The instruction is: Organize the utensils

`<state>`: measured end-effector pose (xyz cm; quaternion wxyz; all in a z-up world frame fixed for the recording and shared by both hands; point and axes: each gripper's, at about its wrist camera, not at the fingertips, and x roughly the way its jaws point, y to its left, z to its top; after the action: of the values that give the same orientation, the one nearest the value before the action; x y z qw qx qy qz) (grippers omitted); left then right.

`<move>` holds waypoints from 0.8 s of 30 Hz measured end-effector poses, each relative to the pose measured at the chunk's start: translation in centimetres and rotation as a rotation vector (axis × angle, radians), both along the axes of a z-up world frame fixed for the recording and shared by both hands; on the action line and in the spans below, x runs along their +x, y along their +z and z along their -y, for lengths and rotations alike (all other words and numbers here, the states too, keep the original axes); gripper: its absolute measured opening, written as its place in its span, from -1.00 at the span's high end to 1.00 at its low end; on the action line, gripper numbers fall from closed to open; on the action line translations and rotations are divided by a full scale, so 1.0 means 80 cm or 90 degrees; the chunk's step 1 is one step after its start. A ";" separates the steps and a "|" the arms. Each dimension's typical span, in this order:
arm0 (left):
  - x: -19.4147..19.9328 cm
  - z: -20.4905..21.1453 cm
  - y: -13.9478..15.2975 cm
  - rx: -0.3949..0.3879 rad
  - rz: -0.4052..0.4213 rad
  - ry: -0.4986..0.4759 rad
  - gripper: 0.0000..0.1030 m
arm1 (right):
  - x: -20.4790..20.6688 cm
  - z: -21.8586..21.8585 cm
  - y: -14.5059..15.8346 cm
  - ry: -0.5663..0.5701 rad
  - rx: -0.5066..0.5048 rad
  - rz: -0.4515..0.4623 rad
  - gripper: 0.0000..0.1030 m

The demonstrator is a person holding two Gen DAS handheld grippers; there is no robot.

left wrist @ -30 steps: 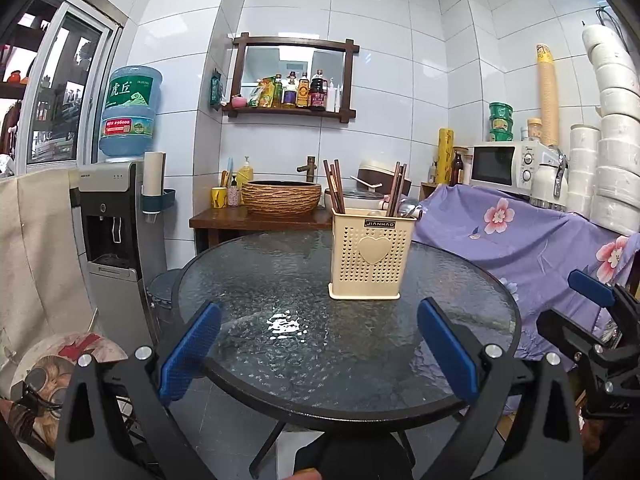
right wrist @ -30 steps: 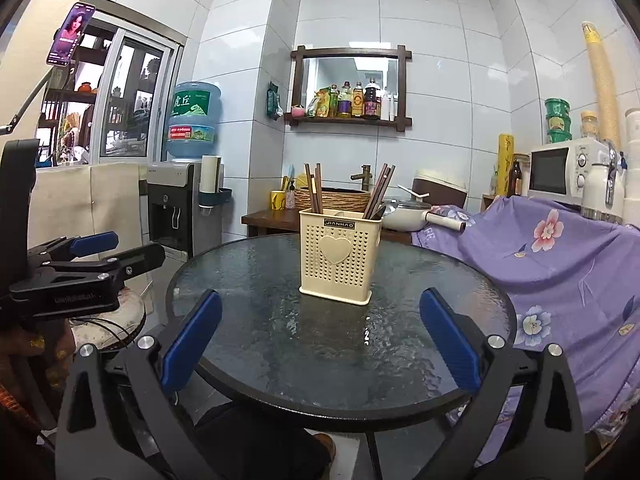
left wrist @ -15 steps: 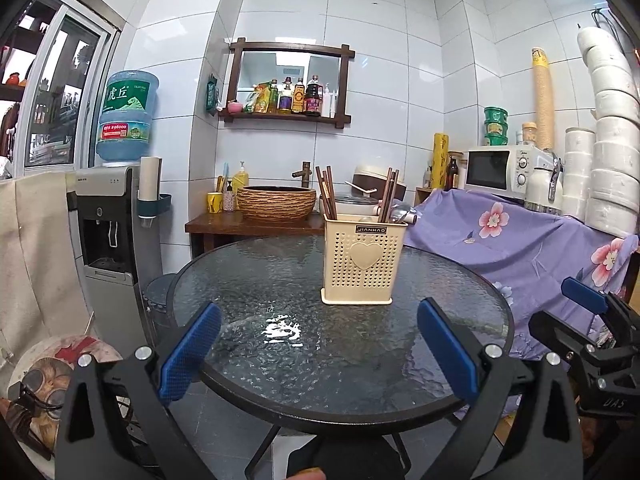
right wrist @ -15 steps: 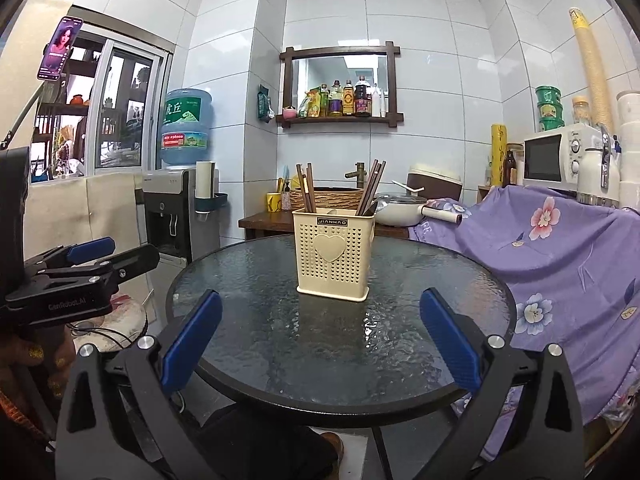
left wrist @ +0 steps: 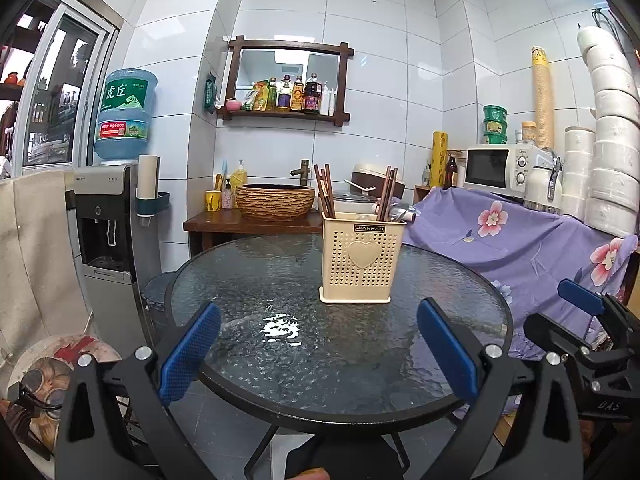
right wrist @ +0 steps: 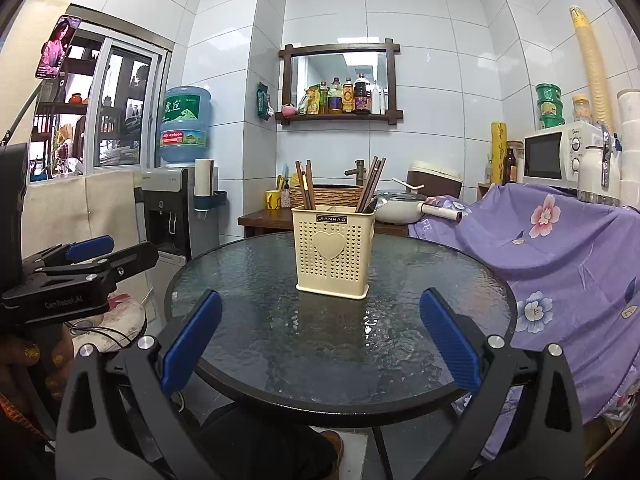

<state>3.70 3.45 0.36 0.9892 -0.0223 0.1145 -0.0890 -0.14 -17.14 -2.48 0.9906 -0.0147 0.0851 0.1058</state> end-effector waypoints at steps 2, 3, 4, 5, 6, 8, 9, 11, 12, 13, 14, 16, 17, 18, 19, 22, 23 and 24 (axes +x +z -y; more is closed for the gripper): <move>0.000 0.000 0.001 0.003 0.000 0.001 -0.89 | 0.000 -0.003 0.000 -0.001 -0.001 0.000 -0.89; 0.000 0.001 0.001 0.006 0.001 0.001 -0.89 | 0.000 -0.003 0.000 -0.001 -0.001 0.000 -0.89; 0.000 0.002 0.001 0.007 0.001 0.001 -0.89 | 0.000 -0.003 0.000 0.000 -0.001 0.000 -0.89; 0.000 0.002 0.001 0.008 0.001 0.001 -0.89 | 0.001 -0.004 0.000 -0.001 -0.001 0.000 -0.89; 0.001 0.003 0.001 0.008 0.000 0.001 -0.89 | 0.001 -0.004 0.000 0.000 0.000 -0.001 -0.89; 0.001 0.003 0.001 0.009 0.000 0.000 -0.89 | 0.001 -0.004 -0.001 0.000 0.002 -0.002 -0.89; 0.001 0.004 0.001 0.010 0.000 0.001 -0.89 | 0.002 -0.004 -0.001 0.000 0.003 -0.003 -0.89; 0.002 0.003 0.001 0.008 0.000 0.001 -0.89 | 0.003 -0.006 -0.002 -0.001 0.001 -0.005 -0.89; 0.002 0.003 0.001 0.008 0.000 0.002 -0.89 | 0.003 -0.006 -0.002 -0.001 0.001 -0.006 -0.89; 0.002 0.004 0.001 0.008 0.000 0.003 -0.89 | 0.003 -0.007 -0.003 -0.001 0.001 -0.007 -0.89; 0.002 0.004 0.001 0.009 -0.001 0.005 -0.89 | 0.003 -0.007 -0.003 -0.001 0.001 -0.007 -0.89; 0.002 0.004 0.001 0.011 -0.001 0.007 -0.89 | 0.004 -0.007 -0.003 -0.001 0.001 -0.007 -0.89; 0.002 0.005 0.000 0.013 0.000 0.009 -0.89 | 0.004 -0.007 -0.003 -0.001 0.001 -0.008 -0.89; 0.002 0.005 0.000 0.015 0.000 0.010 -0.89 | 0.004 -0.007 -0.003 -0.001 0.002 -0.008 -0.89; 0.002 0.006 0.000 0.017 0.000 0.011 -0.89 | 0.004 -0.007 -0.004 -0.001 0.002 -0.009 -0.89; 0.000 0.010 0.001 0.023 0.003 0.014 -0.89 | 0.004 -0.007 -0.005 -0.003 0.003 -0.009 -0.89; 0.000 0.012 0.001 0.026 0.004 0.014 -0.89 | 0.004 -0.008 -0.005 -0.005 0.004 -0.010 -0.89; 0.000 0.014 0.002 0.029 0.004 0.014 -0.89 | 0.004 -0.008 -0.005 -0.005 0.004 -0.010 -0.89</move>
<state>3.71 2.36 0.51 0.9907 -0.0006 0.1132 -0.0757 0.22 -16.52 -2.86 0.9903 -0.0106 0.0929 0.1025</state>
